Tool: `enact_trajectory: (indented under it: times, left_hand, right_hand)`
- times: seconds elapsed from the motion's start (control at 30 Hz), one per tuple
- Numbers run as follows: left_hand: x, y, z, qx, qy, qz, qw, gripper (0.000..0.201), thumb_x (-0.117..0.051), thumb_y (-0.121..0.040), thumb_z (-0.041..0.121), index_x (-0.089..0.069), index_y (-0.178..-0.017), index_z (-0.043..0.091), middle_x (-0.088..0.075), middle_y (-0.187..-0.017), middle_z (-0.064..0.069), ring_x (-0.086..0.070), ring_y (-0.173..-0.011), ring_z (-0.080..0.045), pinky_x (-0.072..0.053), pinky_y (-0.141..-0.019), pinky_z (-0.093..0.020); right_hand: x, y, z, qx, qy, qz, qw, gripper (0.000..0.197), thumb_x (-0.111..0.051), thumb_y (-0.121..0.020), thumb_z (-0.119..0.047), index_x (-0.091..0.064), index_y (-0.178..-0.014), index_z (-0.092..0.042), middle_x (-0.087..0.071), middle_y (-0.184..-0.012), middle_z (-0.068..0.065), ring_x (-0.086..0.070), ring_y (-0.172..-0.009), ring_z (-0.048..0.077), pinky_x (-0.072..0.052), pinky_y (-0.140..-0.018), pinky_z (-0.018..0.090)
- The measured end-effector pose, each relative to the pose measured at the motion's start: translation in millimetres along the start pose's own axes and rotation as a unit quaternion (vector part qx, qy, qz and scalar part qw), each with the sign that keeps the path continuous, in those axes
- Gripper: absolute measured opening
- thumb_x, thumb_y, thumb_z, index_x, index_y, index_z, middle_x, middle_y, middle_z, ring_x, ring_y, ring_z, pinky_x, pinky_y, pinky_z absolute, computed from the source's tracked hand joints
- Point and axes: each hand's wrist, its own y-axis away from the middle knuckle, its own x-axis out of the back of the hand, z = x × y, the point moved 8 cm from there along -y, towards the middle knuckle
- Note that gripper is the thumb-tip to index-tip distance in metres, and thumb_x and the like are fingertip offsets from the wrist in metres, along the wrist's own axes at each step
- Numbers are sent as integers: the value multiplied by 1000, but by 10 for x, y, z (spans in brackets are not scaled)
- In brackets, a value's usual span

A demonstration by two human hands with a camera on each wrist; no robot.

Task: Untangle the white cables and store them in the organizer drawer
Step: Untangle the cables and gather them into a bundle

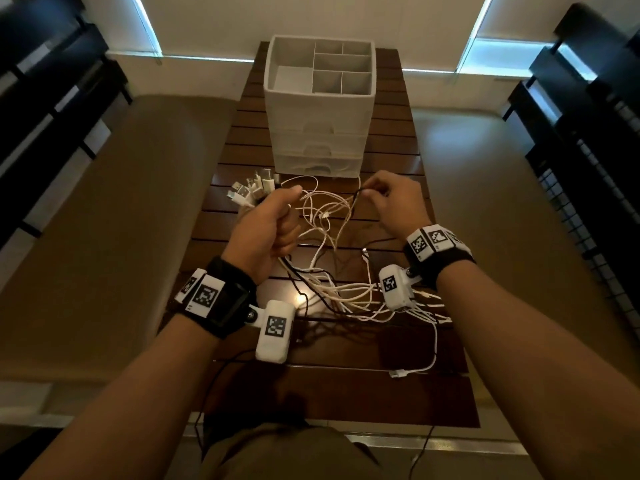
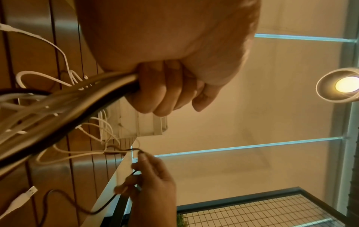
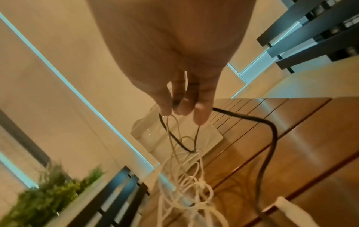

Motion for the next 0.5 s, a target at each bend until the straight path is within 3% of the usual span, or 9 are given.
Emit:
enact_trajectory:
  times: [0.1, 0.13, 0.23, 0.27, 0.37, 0.43, 0.5]
  left_hand:
    - [-49, -17, -25, -1, -3, -3, 1000, 54, -54, -106, 27, -28, -59, 26, -21, -50, 7, -16, -40, -9, -13, -38, -21]
    - [-50, -19, -28, -1, -2, 0, 1000, 54, -54, -106, 27, -27, -59, 26, -21, -49, 7, -16, -40, -9, -13, -38, -21]
    - [-40, -31, -40, -1, -3, 2, 1000, 52, -55, -105, 26, -26, -63, 25, -21, -50, 7, -17, -40, -8, -16, -37, -19]
    - [-43, -35, -43, -1, -2, 0, 1000, 51, -56, -105, 27, -26, -63, 25, -21, -51, 6, -17, -40, -8, -16, -37, -20]
    - [-9, -38, -36, -4, 2, 10, 1000, 51, -57, -105, 27, -28, -63, 25, -21, -51, 6, -17, -41, -9, -15, -38, -21]
    - [-2, -31, -40, -2, 1, 12, 1000, 50, -56, -105, 27, -29, -63, 25, -22, -51, 6, -17, -41, -9, -13, -39, -22]
    - [-6, -36, -38, 2, 9, 8, 1000, 49, -55, -105, 28, -30, -64, 26, -22, -51, 6, -17, -42, -9, -11, -41, -24]
  right_hand:
    - [242, -51, -186, -2, -110, 71, 991, 6, -68, -99, -24, -72, -99, -18, -70, -91, -2, -69, -74, 17, -60, -63, 31]
    - [242, -89, -215, -2, -121, 57, 991, 5, -69, -98, -25, -71, -97, -20, -70, -88, -3, -68, -71, 17, -61, -61, 33]
    - [34, -67, -330, 14, -12, -67, 998, 3, -72, -96, -23, -75, -95, -23, -68, -83, -10, -66, -74, 6, -61, -75, 37]
    - [49, -63, -343, 12, -26, -54, 998, 4, -71, -97, -22, -75, -97, -20, -68, -83, -10, -65, -72, 4, -60, -72, 35]
    - [194, -83, -342, -35, -159, 13, 987, 7, -64, -101, -20, -65, -98, -14, -69, -81, 5, -70, -56, 20, -61, -55, 39]
    - [129, -52, -359, -50, -144, -31, 988, 7, -63, -102, -19, -64, -96, -15, -70, -81, 10, -70, -54, 23, -63, -54, 46]
    - [148, 10, -324, -59, -145, -17, 988, 5, -60, -103, -18, -65, -101, -18, -70, -82, 11, -70, -54, 24, -63, -54, 47]
